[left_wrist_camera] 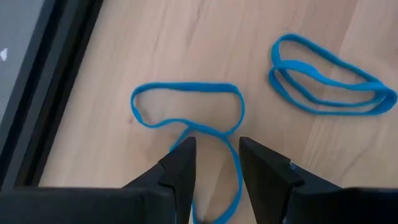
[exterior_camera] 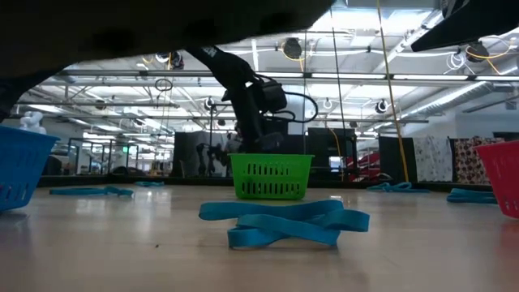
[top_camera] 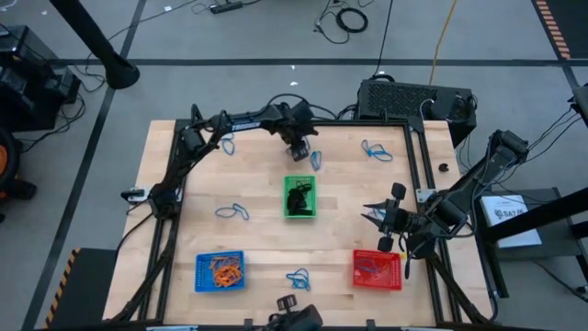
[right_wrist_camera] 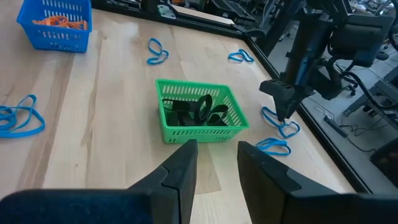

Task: Sort rubber bands into baskets
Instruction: Put the blue rubber band into the red bin

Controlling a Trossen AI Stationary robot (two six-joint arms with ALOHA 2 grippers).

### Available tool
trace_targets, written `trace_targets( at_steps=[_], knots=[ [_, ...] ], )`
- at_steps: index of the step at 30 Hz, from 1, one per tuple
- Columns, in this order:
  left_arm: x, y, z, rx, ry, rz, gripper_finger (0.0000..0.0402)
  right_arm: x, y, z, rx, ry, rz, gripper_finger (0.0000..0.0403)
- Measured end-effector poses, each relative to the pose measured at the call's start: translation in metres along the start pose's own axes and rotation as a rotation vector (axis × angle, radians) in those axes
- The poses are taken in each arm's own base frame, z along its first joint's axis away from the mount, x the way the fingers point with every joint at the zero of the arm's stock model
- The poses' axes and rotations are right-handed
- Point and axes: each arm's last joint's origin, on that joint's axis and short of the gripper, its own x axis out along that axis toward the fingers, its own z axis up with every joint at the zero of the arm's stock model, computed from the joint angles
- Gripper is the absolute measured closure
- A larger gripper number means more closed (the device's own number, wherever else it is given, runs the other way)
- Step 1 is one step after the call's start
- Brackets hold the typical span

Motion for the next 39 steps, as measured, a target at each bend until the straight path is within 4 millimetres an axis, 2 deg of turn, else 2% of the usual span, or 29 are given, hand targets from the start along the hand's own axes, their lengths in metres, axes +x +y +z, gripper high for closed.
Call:
trace_targets(
  at_steps=[4,8,10,13,15,20,27,30,33,39],
  knots=[
    [0.015,-0.006,-0.010,0.007,0.086,-0.019,0.0272,0.000,0.000,0.001,0.009,-0.005,0.002,0.0293],
    [0.017,-0.012,-0.009,0.022,0.094,0.024,0.0274,0.000,0.001,0.001,0.014,-0.009,0.003,0.0293],
    [0.016,-0.015,-0.008,0.027,0.092,0.030,0.0294,0.000,0.001,0.001,0.013,-0.008,0.004,0.0293],
    [0.006,-0.015,-0.005,0.026,0.110,0.057,0.0365,0.000,0.001,0.001,0.011,-0.008,0.003,0.0293],
    [-0.005,-0.014,-0.001,0.025,0.084,0.045,0.0390,0.000,0.001,0.001,0.008,-0.008,0.003,0.0293],
    [-0.025,-0.019,0.003,0.044,0.055,0.047,0.0398,0.000,0.000,0.001,0.003,-0.006,0.001,0.0293],
    [-0.067,-0.035,0.013,0.053,-0.051,0.013,0.0400,0.000,0.000,0.001,0.005,-0.005,0.002,0.0293],
    [-0.079,-0.058,0.018,0.079,-0.104,-0.073,0.0400,0.000,0.000,0.001,0.006,-0.004,0.002,0.0293],
    [-0.082,-0.090,0.024,0.146,-0.148,-0.140,0.0400,0.000,0.000,0.001,0.007,-0.004,0.002,0.0293],
    [-0.086,-0.175,0.028,0.346,-0.253,-0.222,0.0401,0.000,0.000,0.001,0.009,-0.005,0.002,0.0293]
  ],
)
